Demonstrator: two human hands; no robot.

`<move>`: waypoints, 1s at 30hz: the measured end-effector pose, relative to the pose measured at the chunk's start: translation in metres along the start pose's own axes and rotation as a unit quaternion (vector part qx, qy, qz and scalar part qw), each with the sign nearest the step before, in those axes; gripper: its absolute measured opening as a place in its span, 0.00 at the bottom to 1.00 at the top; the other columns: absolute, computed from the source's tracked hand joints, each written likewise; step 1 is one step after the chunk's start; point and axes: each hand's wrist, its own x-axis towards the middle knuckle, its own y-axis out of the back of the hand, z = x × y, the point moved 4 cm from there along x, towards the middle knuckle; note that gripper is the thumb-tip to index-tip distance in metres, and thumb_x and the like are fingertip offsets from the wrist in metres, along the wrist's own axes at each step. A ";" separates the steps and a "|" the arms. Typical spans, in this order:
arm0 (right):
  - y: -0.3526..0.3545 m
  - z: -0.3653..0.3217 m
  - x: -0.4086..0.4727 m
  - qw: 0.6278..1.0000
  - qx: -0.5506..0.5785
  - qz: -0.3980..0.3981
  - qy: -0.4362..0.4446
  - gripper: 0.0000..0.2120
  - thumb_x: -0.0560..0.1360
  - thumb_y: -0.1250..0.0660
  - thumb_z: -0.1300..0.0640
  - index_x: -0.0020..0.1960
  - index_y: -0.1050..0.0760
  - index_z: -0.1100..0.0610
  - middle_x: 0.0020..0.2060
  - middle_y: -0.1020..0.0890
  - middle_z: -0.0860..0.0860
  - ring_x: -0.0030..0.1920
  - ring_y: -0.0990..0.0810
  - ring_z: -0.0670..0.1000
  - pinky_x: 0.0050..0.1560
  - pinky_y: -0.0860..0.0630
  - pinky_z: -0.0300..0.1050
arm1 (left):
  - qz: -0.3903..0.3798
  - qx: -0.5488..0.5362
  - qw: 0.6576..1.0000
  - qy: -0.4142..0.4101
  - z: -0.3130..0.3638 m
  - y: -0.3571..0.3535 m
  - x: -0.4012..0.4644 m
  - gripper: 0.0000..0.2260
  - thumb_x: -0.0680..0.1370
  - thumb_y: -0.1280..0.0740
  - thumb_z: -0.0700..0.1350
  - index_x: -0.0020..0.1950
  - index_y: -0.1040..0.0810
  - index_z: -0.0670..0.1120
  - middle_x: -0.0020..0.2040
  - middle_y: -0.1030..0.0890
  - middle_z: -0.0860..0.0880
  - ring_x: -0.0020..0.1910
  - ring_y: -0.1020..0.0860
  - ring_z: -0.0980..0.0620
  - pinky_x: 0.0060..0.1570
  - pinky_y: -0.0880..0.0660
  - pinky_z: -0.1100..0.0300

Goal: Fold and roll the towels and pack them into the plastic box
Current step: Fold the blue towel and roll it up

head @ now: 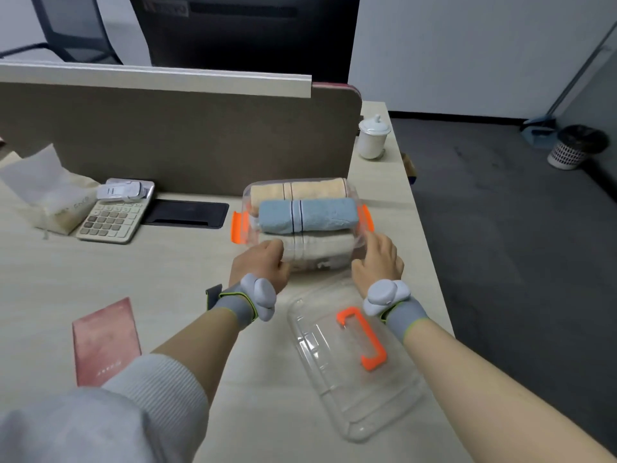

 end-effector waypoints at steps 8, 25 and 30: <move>-0.035 0.060 -0.037 0.981 -0.089 -0.112 -0.128 0.21 0.76 0.45 0.64 0.69 0.36 0.55 0.68 0.34 0.54 0.70 0.37 0.55 0.66 0.38 0.49 | -0.187 0.038 0.981 -0.012 -0.003 -0.075 -0.016 0.08 0.77 0.42 0.42 0.54 0.29 0.44 0.60 0.26 0.46 0.54 0.27 0.44 0.47 0.33 0.58; -0.064 0.039 -0.059 0.955 -0.064 -0.264 -0.116 0.16 0.78 0.45 0.65 0.64 0.29 0.62 0.66 0.31 0.59 0.64 0.27 0.58 0.59 0.30 0.42 | -0.336 0.115 0.935 0.008 -0.036 -0.083 -0.031 0.12 0.67 0.41 0.39 0.49 0.30 0.48 0.48 0.29 0.49 0.45 0.32 0.46 0.44 0.34 0.62; -0.061 -0.030 -0.053 0.965 -0.019 -0.255 -0.054 0.17 0.75 0.45 0.69 0.60 0.25 0.61 0.62 0.23 0.57 0.62 0.25 0.58 0.57 0.28 0.42 | -0.265 0.085 0.956 0.087 -0.081 -0.034 -0.027 0.05 0.70 0.42 0.37 0.38 0.34 0.48 0.41 0.34 0.46 0.39 0.36 0.47 0.33 0.38 0.60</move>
